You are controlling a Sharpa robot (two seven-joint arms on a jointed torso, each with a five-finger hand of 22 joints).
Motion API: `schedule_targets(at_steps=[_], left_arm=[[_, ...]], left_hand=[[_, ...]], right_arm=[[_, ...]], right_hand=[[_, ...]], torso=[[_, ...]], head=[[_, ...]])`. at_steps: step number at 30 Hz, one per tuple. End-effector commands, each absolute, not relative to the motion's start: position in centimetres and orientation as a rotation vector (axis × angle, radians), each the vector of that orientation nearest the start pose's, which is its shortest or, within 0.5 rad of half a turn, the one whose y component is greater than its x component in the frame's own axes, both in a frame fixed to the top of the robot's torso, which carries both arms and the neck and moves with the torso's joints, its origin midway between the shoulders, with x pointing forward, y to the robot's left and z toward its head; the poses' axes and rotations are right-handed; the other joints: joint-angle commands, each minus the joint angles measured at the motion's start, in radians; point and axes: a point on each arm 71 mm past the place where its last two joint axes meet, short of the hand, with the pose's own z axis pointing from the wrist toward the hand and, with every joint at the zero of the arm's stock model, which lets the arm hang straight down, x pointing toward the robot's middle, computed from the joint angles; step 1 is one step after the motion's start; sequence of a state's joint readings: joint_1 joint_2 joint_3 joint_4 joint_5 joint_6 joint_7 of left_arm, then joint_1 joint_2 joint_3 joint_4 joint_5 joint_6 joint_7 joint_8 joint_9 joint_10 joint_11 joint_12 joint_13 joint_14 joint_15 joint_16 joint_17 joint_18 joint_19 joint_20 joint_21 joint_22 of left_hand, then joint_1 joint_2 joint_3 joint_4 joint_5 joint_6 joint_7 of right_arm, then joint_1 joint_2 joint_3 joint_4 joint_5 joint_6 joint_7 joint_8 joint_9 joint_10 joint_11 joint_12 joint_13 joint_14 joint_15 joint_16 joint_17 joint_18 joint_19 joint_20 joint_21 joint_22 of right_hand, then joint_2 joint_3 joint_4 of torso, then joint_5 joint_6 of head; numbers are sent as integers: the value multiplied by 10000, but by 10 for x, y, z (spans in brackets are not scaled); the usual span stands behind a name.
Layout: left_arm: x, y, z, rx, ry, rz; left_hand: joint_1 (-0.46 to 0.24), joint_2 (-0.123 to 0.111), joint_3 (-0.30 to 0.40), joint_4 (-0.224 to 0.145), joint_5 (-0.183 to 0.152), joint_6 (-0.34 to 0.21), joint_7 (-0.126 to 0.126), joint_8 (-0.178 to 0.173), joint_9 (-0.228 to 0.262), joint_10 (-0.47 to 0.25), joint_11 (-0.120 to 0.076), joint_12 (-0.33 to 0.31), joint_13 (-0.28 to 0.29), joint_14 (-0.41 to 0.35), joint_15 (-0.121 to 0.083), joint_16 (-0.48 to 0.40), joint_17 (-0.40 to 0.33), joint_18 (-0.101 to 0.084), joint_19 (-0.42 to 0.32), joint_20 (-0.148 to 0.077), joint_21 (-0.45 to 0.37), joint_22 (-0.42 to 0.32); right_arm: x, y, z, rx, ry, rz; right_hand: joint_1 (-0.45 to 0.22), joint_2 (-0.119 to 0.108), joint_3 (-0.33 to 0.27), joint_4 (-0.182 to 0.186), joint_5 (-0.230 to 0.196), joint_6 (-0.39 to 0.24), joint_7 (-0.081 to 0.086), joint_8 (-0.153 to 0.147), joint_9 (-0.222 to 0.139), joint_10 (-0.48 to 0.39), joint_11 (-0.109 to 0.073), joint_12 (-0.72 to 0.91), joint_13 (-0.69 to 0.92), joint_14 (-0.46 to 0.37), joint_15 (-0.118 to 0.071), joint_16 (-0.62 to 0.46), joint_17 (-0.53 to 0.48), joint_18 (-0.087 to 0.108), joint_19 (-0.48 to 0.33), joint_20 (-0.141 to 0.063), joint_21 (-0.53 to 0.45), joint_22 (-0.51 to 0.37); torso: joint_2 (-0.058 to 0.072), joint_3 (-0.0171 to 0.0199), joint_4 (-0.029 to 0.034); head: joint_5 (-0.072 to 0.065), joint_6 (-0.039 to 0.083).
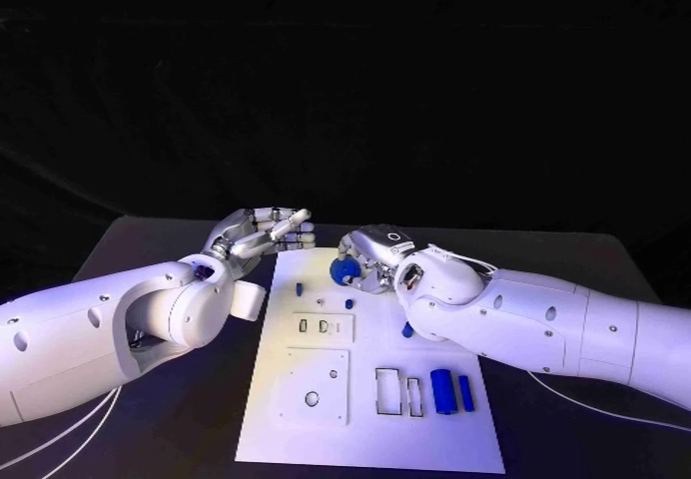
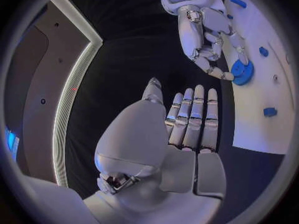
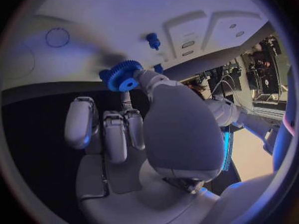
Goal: Assemble the parts on the task board
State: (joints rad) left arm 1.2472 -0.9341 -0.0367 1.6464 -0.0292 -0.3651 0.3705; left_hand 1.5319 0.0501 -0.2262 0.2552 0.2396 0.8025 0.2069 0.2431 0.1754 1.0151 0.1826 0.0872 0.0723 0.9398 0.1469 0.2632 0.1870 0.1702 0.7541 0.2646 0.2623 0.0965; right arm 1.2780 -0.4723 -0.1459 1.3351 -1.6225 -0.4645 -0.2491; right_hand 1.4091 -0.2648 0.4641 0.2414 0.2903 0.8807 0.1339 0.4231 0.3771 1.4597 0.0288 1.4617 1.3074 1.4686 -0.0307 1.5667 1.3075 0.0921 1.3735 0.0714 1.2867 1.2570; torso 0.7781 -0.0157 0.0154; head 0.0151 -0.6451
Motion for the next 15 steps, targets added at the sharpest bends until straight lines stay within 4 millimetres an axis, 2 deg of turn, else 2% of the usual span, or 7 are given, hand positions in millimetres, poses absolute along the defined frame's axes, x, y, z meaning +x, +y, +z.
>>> schedule_targets(at_steps=[1, 11, 15], left_arm=[[475, 218, -145, -10546, 13915, -15540], [475, 218, -145, -10542, 13930, -15549], [475, 218, -145, -10544, 13952, -15558]], left_hand=[[-31, 102, -71, 5, 58, -70, 223, -11, 10, 16, 63, -65, 9, -38, 65, -14, 14, 121, 10, 7, -69, -14], [-26, 110, -76, 4, 65, -73, 224, -11, 10, 14, 64, -69, 9, -43, 66, -17, 16, 120, 11, 8, -70, -16], [-26, 112, -79, 5, 65, -74, 224, -11, 10, 14, 65, -70, 9, -44, 66, -18, 16, 120, 11, 9, -71, -17]], right_arm=[[504, -63, -181, -3500, 14861, 6039], [506, -61, -186, -3586, 14980, 5981], [507, -59, -186, -3610, 14973, 5983]], right_hand=[[-106, -38, 70, -6, 59, 297, -266, -19, 133, 84, -9, 50, 1196, 1022, -71, 41, 2633, -73, 55, -5, 15, -8], [-154, -63, 91, -17, 26, 271, -252, -79, 124, 68, 2, 31, 1172, 1022, -65, 41, 2633, -68, 39, -5, -16, -33], [-307, -143, 150, -69, -105, 48, -158, -367, 48, -50, 77, -90, 1022, 1022, -9, 41, 2633, -59, 3, 28, -94, -82]], torso=[[-5, 5, 7], [-11, 8, 3], [-7, 8, 3]], head=[[-5, -33], [27, -89], [24, -116]])
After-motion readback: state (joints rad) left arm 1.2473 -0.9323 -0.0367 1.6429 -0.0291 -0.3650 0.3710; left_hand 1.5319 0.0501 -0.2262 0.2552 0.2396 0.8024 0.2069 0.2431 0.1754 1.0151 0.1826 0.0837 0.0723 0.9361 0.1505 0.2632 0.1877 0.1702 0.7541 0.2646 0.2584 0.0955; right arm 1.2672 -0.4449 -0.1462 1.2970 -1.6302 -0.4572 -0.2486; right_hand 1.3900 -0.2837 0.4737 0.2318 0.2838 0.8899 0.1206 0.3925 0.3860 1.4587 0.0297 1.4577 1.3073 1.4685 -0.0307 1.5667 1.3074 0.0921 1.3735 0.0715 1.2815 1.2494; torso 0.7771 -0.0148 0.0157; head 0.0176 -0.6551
